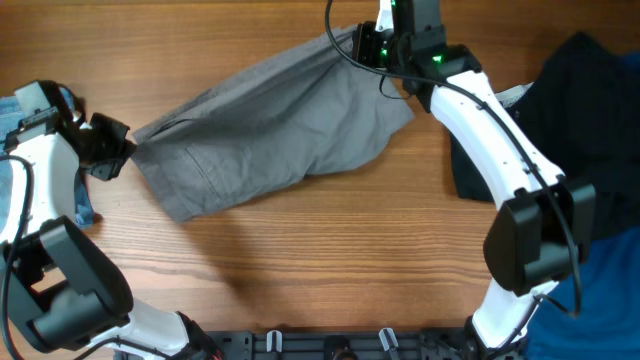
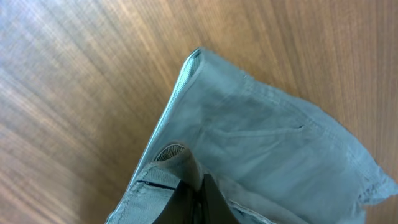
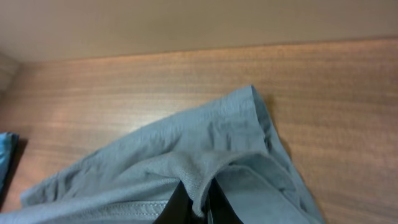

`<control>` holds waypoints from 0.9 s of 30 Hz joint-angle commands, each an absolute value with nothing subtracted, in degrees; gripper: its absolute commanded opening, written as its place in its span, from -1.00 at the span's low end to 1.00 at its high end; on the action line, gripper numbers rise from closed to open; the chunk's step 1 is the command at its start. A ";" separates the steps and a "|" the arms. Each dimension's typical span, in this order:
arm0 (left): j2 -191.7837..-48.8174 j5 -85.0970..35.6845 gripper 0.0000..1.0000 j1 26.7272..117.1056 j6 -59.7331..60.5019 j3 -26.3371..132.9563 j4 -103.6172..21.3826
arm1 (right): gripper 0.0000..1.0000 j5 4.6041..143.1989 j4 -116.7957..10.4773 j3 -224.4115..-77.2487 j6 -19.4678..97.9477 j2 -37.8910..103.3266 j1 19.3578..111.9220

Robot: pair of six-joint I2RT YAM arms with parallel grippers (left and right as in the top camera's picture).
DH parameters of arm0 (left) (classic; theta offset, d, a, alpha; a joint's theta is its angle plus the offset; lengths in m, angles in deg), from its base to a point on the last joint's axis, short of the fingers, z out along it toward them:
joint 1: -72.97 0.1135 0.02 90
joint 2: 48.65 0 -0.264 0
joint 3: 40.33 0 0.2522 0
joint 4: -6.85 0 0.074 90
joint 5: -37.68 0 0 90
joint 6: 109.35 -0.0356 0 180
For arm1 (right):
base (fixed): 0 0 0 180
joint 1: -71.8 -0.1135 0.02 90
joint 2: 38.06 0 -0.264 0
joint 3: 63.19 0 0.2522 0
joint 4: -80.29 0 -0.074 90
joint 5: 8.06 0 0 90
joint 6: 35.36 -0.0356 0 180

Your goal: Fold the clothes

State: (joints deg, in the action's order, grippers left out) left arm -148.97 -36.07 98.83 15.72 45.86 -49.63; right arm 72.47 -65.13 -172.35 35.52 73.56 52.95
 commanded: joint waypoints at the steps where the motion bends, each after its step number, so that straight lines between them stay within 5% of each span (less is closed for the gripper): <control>1: -149.71 -40.40 -0.92 97.83 16.09 46.95 -47.38 | -0.91 76.75 -68.71 -174.36 36.33 76.77 52.97; 2: -149.71 -40.40 -0.84 97.57 16.09 46.95 -46.72 | -0.90 76.78 -69.39 -174.36 35.81 77.12 52.93; 5: -149.71 -40.40 0.03 97.24 16.07 46.95 -46.11 | 0.36 75.92 -71.01 -174.34 35.00 78.02 52.93; 7: -149.71 -40.40 0.43 97.24 16.07 46.95 -46.59 | 0.87 75.92 -71.18 -174.34 35.02 78.02 52.95; 8: -149.71 -40.38 0.65 97.24 16.04 46.95 -47.05 | 0.94 75.92 -71.07 -174.36 35.15 78.02 52.95; 10: -149.71 -40.40 0.86 97.24 16.04 46.95 -48.10 | 0.95 75.92 -70.02 -174.36 35.15 78.02 52.95; 15: -149.71 -40.40 0.99 97.17 16.02 46.95 -53.02 | 0.88 79.01 -63.18 -174.34 35.33 78.02 53.13; 27: -149.73 -40.40 1.00 97.17 15.63 45.05 -59.47 | 0.80 86.55 -51.99 -171.52 39.24 78.87 53.52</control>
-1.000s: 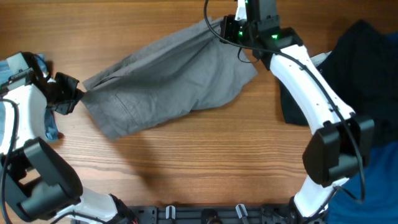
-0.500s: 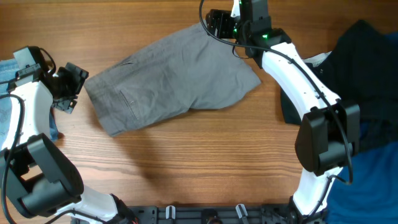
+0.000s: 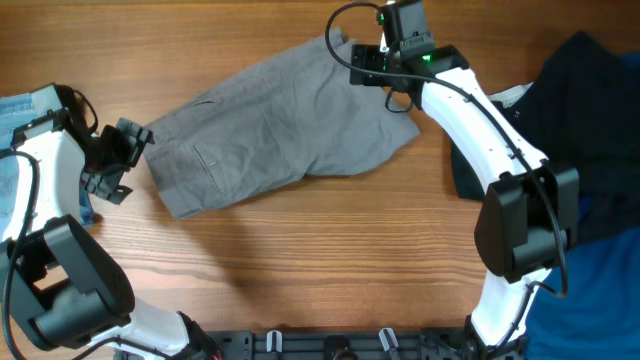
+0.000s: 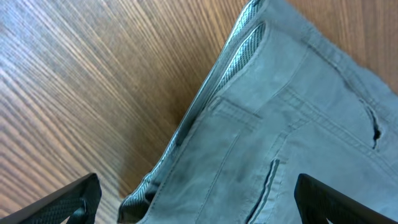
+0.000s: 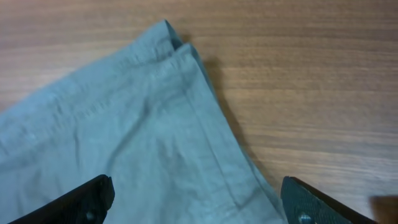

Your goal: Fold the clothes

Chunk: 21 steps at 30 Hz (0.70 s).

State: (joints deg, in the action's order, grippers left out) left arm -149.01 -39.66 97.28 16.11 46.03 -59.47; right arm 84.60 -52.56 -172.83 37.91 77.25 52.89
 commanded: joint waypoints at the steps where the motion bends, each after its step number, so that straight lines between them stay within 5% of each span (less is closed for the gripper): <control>1: -149.73 -40.40 1.00 97.06 15.63 44.33 -59.01 | 0.78 85.72 -52.10 -171.17 39.26 79.26 53.67; 10: -149.97 -40.38 1.00 93.57 15.61 37.64 -52.93 | 0.64 84.51 -50.22 -171.06 39.04 83.70 54.50; 18: -155.74 -40.38 1.00 89.57 15.65 36.70 -48.73 | 0.78 84.53 -46.83 -170.99 39.68 87.13 54.98; 21: -157.42 -40.36 0.75 89.19 15.65 36.70 -48.01 | 0.72 84.53 -45.39 -170.99 39.76 88.22 55.18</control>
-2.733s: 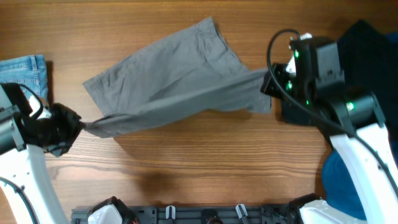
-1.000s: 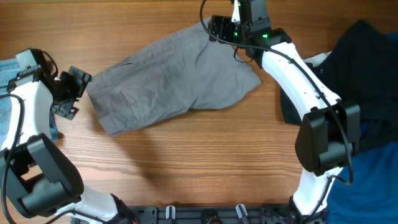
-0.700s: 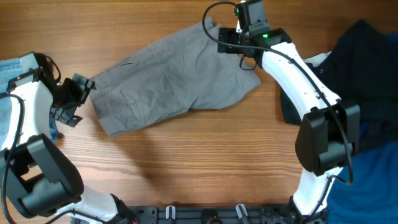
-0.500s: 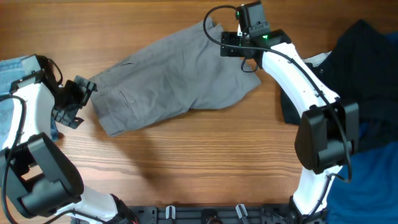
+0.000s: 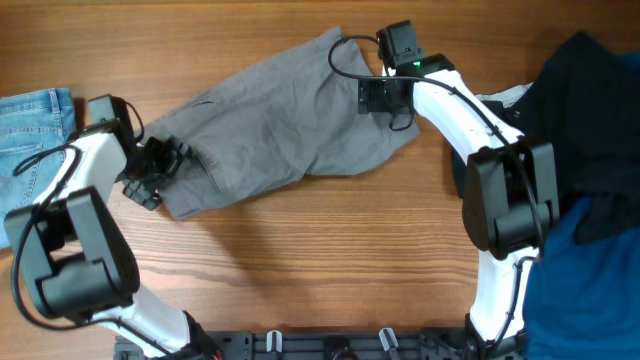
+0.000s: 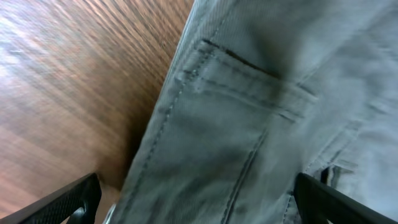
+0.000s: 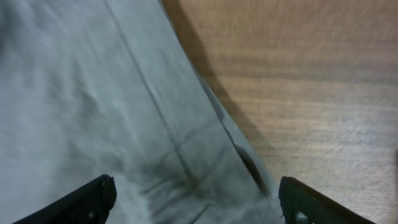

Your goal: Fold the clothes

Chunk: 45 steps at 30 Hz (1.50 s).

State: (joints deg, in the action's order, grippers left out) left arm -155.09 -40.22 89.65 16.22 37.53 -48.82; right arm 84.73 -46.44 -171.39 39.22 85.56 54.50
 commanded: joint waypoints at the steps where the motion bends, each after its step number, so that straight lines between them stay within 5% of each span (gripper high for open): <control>1: -157.73 -40.38 0.59 89.19 15.63 36.70 -47.86 | 0.68 84.53 -44.91 -170.99 39.81 88.81 55.23; 3: -157.75 -40.38 0.08 89.19 15.61 36.70 -47.38 | 0.54 84.53 -43.64 -170.99 39.87 89.58 55.23; 5: -157.75 -40.38 -0.69 89.19 14.32 36.72 -46.02 | 0.36 84.51 -41.94 -170.99 39.87 90.13 55.23; 6: -157.75 -40.42 -0.92 89.22 12.68 36.72 -45.24 | 0.19 84.53 -40.45 -170.99 39.94 90.37 55.23; 12: -157.75 -45.58 -0.92 89.22 6.03 38.12 -44.14 | -0.87 84.49 -29.89 -170.99 38.13 90.37 55.77; 23: -157.75 -53.99 -0.92 89.48 -1.18 50.05 -48.28 | -0.91 77.87 -9.72 -170.99 29.60 90.32 55.75; 24: -157.75 -53.91 -0.88 89.48 -1.16 50.82 -49.06 | -0.91 77.37 -9.74 -170.99 29.56 90.30 55.75; 25: -157.75 -53.84 -0.61 89.46 -1.16 51.54 -50.00 | -0.91 76.82 -9.85 -170.99 29.51 90.19 55.75; 28: -157.75 -52.64 0.67 89.46 -1.13 52.09 -52.19 | -0.84 76.58 -11.88 -171.15 29.12 89.40 55.77; 30: -157.75 -51.04 0.99 89.46 -1.11 52.09 -52.95 | -0.73 76.82 -12.93 -172.11 29.21 88.27 55.82; 32: -157.75 -49.78 1.00 89.17 -1.09 52.09 -53.61 | -0.44 77.52 -13.67 -173.51 29.23 87.00 56.01; 34: -157.75 -49.82 1.00 88.80 -0.96 52.09 -54.35 | 0.49 77.89 -14.61 -175.54 30.34 85.49 56.51; 45: -157.75 -49.82 1.00 87.47 -0.96 52.09 -56.49 | 0.51 78.07 -33.15 -181.18 36.66 83.46 58.48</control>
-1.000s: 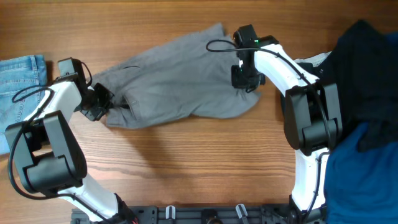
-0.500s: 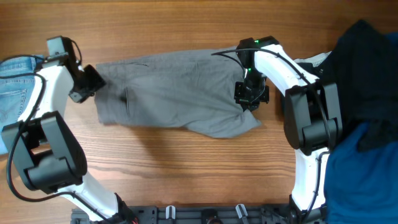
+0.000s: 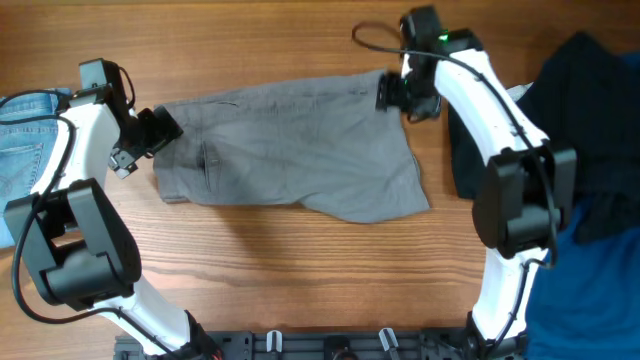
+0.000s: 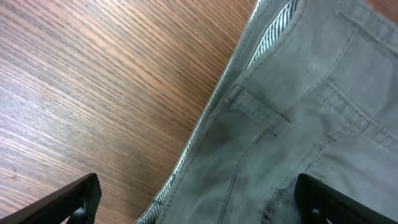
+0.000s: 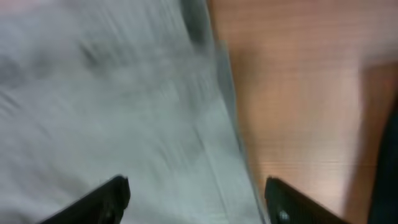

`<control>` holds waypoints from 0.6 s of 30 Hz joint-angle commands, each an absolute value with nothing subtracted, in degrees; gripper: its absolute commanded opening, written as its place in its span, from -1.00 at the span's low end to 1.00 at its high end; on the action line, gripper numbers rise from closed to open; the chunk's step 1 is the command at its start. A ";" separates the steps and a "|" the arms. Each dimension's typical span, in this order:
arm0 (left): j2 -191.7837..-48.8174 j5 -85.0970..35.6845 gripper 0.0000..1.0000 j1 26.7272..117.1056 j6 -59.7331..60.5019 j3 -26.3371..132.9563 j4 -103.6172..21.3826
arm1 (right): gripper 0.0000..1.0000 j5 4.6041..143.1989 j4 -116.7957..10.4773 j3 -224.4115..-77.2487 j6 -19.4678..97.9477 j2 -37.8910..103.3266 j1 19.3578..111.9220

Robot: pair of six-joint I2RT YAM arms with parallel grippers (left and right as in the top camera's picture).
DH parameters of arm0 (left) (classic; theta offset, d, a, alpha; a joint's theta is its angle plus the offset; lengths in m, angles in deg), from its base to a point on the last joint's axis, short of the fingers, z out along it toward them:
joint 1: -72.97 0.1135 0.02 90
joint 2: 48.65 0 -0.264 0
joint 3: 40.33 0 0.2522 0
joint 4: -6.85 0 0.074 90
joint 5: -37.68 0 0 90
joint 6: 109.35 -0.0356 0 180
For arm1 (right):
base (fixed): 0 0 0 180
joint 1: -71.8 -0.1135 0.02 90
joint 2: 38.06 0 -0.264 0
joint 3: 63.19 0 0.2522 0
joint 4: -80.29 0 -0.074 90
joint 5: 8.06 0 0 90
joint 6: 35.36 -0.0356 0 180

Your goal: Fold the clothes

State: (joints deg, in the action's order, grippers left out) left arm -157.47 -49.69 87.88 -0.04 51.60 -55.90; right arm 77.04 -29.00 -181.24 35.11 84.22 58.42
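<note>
Grey shorts [image 3: 290, 150] lie flat across the middle of the table, waistband to the left and leg hems to the right. My left gripper [image 3: 150, 133] is at the waistband's left end, open, its fingers wide apart over the waistband and belt loop [image 4: 249, 106]. My right gripper [image 3: 393, 95] is at the shorts' upper right corner, open. The right wrist view is blurred, with grey cloth [image 5: 112, 93] under the left finger and bare wood under the right one. Neither gripper [image 4: 199, 202] [image 5: 197, 196] holds anything.
Blue jeans [image 3: 25, 110] lie at the left edge of the table. A dark pile of clothes [image 3: 590, 110] fills the right side, with blue cloth [image 3: 590, 300] below it and a white piece [image 3: 515, 95] beside my right arm.
The shorts lay slanted with the right end high; now they lie level and spread. My left gripper has moved up to the waistband end, my right gripper rightwards to the upper right corner. Both remain open.
Both grippers were shut on opposite ends of the shorts, holding them stretched on a slant. Then both stood open with the shorts released on the table. Then they were over the cloth nearer its middle, and now the shorts lie straight across the table.
</note>
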 commanded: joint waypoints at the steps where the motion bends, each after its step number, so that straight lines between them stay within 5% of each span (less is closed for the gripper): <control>1: -157.75 -49.82 1.00 87.47 -0.96 52.09 -56.69 | 0.51 78.07 -34.88 -180.89 36.66 83.46 58.48; 18: -157.75 -49.82 1.00 87.49 -0.94 52.09 -57.17 | 0.36 79.16 -45.00 -174.53 36.20 86.23 58.48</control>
